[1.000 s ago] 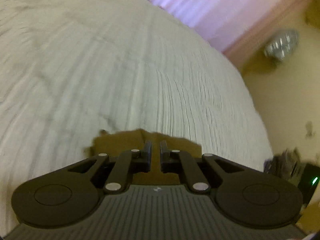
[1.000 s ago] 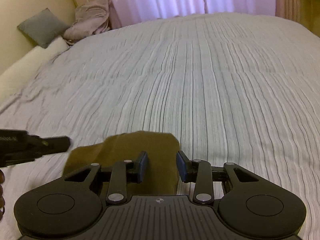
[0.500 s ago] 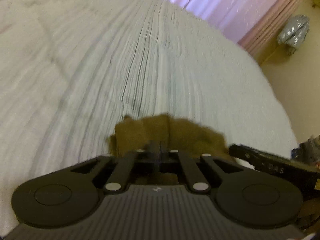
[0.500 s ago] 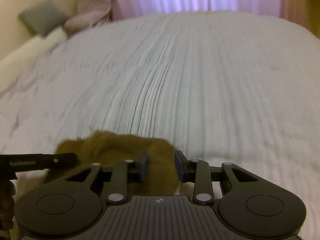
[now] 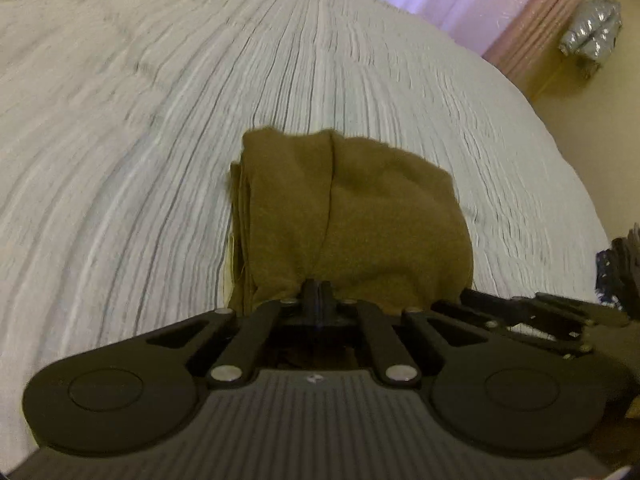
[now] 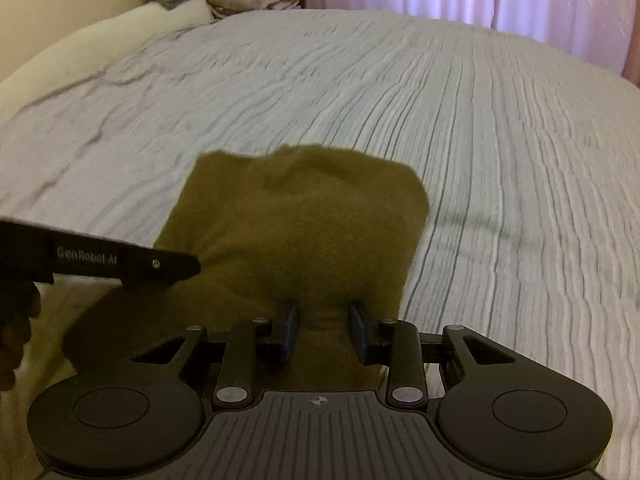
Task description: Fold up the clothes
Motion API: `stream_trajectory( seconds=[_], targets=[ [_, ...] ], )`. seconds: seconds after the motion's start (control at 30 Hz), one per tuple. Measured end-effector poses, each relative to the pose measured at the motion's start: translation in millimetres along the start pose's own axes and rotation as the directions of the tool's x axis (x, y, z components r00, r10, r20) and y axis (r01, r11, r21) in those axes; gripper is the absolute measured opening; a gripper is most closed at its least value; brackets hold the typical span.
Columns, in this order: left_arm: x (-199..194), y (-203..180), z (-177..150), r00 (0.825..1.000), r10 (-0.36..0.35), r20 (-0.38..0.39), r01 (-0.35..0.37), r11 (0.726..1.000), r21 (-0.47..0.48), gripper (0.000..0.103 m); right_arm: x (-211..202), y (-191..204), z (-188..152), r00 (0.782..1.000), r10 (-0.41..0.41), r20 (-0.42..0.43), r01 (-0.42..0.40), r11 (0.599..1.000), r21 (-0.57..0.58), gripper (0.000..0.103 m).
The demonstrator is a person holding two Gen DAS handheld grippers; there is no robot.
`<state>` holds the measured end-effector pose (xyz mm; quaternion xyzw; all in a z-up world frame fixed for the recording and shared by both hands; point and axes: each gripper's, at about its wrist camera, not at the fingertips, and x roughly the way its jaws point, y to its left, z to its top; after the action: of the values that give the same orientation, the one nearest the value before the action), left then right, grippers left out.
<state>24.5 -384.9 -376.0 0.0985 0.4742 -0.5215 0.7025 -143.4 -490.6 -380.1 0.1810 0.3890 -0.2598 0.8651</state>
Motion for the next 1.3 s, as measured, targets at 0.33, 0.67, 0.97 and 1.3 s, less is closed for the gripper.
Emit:
stream_trajectory(
  seconds=[0.33, 0.67, 0.97, 1.3],
  targets=[
    [-61, -35, -29, 0.998, 0.03, 0.056, -0.034, 0.997, 0.068, 0.003, -69, 13, -19, 0.998, 0.046, 0.053, -0.047, 0.999, 0.017, 0.033],
    [-57, -16, -35, 0.992, 0.065, -0.109, -0.068, 0.997, -0.025, 0.015, -69, 25, -31, 0.992, 0.061, -0.109, -0.048, 0.991, 0.122, 0.033],
    [-133, -46, -28, 0.951, 0.153, -0.27, -0.121, 0.984, 0.13, 0.032, -131, 54, -31, 0.966, 0.051, -0.253, 0.053, 0.919, 0.39, 0.081],
    [-218, -83, 2, 0.96, 0.209, -0.188, -0.156, 0.952, 0.262, 0.038, -215, 90, 15, 0.968, -0.117, -0.221, 0.197, 0.901, 0.387, 0.081]
  ],
)
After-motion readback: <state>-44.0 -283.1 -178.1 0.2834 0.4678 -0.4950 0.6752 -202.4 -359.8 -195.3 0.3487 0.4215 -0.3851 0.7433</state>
